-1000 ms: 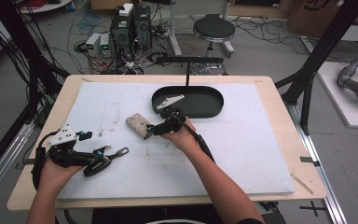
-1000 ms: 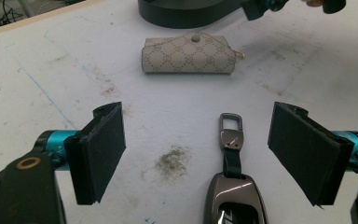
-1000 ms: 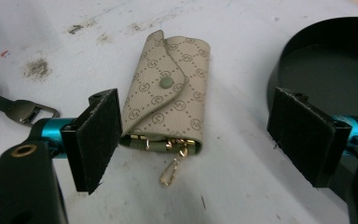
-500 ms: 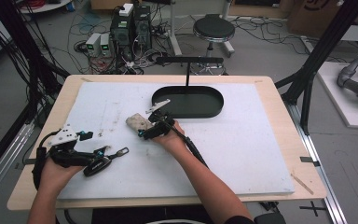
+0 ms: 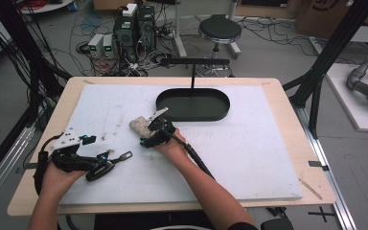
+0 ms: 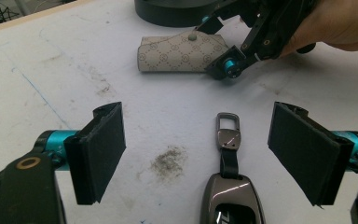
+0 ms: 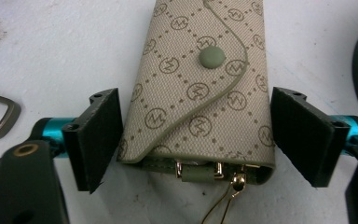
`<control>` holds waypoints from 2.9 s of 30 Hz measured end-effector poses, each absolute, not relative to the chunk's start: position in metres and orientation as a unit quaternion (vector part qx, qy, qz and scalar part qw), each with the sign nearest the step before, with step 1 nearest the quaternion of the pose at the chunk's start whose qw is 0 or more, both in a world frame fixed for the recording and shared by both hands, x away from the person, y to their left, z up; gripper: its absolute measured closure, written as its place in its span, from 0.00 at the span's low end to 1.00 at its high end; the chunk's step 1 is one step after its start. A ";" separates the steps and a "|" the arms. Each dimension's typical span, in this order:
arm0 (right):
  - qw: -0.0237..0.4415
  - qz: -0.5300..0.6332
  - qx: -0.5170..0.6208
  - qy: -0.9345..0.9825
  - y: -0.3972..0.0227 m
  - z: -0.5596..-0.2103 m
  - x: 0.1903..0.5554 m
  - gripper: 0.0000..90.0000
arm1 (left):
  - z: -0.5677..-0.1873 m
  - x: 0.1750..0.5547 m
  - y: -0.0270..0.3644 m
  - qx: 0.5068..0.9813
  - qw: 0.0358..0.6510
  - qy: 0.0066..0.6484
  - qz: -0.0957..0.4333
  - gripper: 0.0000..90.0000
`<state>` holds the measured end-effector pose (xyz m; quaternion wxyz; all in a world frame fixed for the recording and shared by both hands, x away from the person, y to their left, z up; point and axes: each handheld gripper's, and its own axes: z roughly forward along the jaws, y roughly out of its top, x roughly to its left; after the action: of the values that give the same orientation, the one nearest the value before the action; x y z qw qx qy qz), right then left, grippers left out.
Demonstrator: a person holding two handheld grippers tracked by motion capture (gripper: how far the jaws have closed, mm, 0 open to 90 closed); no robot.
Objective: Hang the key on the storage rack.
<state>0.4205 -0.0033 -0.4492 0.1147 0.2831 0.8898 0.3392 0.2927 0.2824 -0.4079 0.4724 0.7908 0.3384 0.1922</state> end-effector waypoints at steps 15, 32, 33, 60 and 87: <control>0.115 0.342 0.271 0.892 -0.014 -0.434 0.417 0.40 | -0.408 0.292 0.284 0.790 0.471 0.340 0.194 0.21; 0.145 0.375 0.285 0.870 -0.089 -0.383 0.424 0.40 | -0.410 0.298 0.278 0.794 0.469 0.337 0.188 0.21; 0.149 0.375 0.286 0.869 -0.095 -0.381 0.426 0.40 | -0.411 0.300 0.277 0.796 0.468 0.336 0.187 0.21; 0.185 0.344 0.337 0.856 -0.161 -0.375 0.495 0.40 | -0.413 0.305 0.272 0.800 0.465 0.334 0.182 0.21; 0.157 0.281 0.397 0.860 -0.170 -0.420 0.528 0.35 | -0.417 0.305 0.270 0.804 0.457 0.336 0.180 0.21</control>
<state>0.5282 -0.1702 -0.4202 0.1568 0.3969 0.8595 0.2812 0.3052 0.2701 -0.4172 0.4572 0.8036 0.3359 0.1797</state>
